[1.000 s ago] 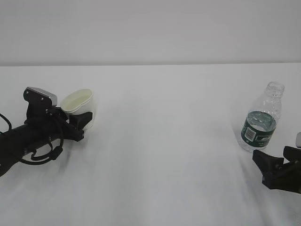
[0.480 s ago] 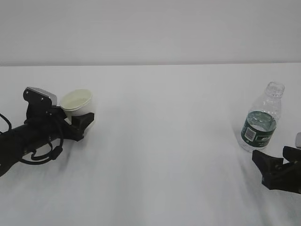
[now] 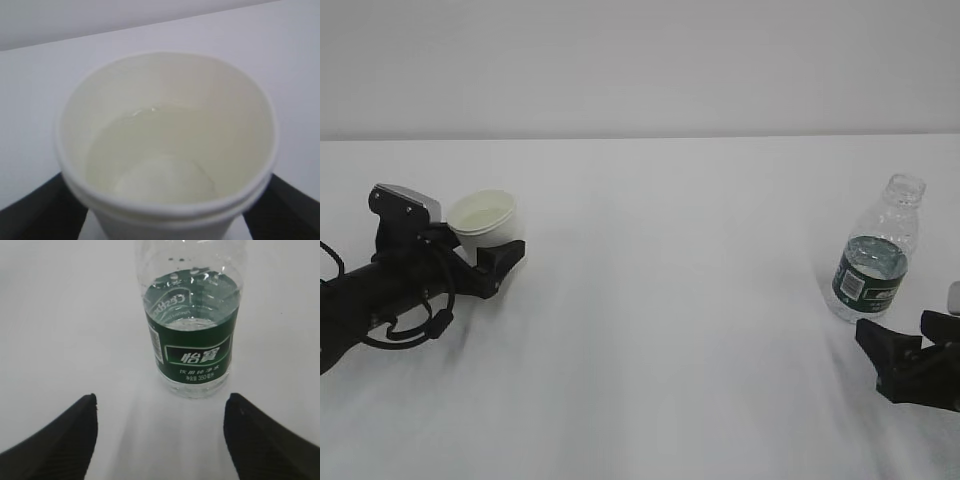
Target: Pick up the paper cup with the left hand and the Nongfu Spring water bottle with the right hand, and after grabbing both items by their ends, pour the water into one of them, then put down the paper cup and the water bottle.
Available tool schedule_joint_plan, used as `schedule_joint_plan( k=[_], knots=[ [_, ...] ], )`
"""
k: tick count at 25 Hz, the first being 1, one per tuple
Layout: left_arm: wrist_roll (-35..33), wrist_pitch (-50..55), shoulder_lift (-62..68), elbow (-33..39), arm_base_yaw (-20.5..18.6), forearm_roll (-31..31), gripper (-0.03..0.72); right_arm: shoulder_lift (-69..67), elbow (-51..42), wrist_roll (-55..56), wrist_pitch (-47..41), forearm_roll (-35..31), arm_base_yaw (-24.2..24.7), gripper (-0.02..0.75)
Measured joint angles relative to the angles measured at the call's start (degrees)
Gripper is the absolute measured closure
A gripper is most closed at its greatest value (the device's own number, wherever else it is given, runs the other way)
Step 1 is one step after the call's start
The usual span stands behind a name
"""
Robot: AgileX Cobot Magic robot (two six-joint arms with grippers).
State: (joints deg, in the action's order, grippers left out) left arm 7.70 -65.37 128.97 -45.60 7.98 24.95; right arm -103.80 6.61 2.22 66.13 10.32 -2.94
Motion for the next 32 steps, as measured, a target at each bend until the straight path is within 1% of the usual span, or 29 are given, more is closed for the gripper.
schedule_joint_plan(
  k=[4,9,15,24,32],
  knots=[
    [0.00,-0.13,0.00,0.38,0.00,-1.01,0.000,0.00,0.00,0.00,0.00,-0.49,0.00,0.150],
    [-0.04,-0.13,0.00,3.37,0.00,-3.96,0.000,0.00,0.00,0.00,0.00,-0.75,0.00,0.150],
    [-0.13,-0.59,-0.59,6.68,0.00,-4.68,0.005,0.29,0.00,0.00,0.00,-0.09,0.00,0.150],
    [-0.13,-0.58,-12.43,13.08,0.00,-7.09,0.018,10.83,-0.99,3.63,-0.08,1.09,0.00,0.150],
    [-0.13,-0.58,-23.74,22.43,0.00,-8.99,0.034,23.23,-2.79,7.96,-1.12,1.09,0.00,0.150]
  ],
)
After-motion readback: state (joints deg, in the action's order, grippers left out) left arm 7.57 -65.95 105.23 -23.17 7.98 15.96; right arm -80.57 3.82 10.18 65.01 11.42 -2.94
